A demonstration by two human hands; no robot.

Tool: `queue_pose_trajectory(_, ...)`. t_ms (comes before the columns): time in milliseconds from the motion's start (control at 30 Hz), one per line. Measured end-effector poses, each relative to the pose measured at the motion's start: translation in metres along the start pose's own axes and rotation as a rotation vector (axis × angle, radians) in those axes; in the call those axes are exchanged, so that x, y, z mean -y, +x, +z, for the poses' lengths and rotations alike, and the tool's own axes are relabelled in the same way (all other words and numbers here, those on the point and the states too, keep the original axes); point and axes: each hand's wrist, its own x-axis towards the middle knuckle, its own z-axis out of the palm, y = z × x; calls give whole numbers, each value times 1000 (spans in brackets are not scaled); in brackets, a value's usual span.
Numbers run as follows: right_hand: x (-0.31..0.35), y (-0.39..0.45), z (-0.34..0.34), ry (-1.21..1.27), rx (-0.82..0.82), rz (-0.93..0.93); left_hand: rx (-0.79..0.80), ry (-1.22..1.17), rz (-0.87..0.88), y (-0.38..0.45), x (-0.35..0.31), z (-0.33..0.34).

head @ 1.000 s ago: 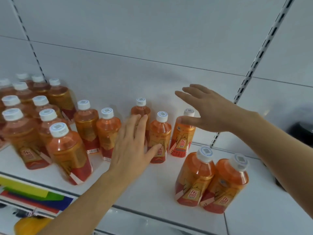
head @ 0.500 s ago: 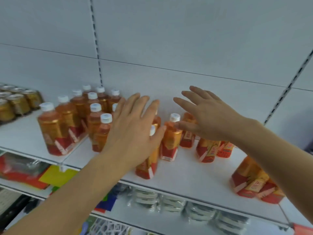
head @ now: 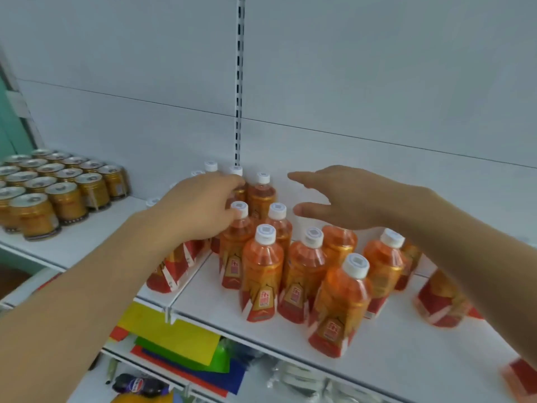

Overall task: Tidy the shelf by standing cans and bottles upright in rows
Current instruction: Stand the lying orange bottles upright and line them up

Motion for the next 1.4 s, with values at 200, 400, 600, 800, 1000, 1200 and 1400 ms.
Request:
queue_pose_trajectory(200, 13, 54, 11, 51, 114, -127, 239, 129, 72, 34, 7, 7)
queue_pose_trajectory(400, 18, 70, 25, -39, 152, -148, 267, 135, 224, 54, 16, 13)
queue_pose_trajectory(600, 0, 66, 20, -69, 134, 13, 253, 76, 374, 88, 23, 1)
queue_pose_trajectory(800, -10, 66, 18, -99, 136, 193, 144, 89, 500, 126, 30, 11)
queue_pose_trajectory(1000, -14, 78, 26, -108, 156, 252, 186, 68, 516, 138, 37, 23)
queue_pose_trajectory(1200, -21, 101, 34, -124, 122, 239, 191, 151, 529, 137, 29, 28)
queue_pose_trajectory(1400, -20, 117, 43, -115, 50, 233, 194, 200, 521, 139, 28, 26)
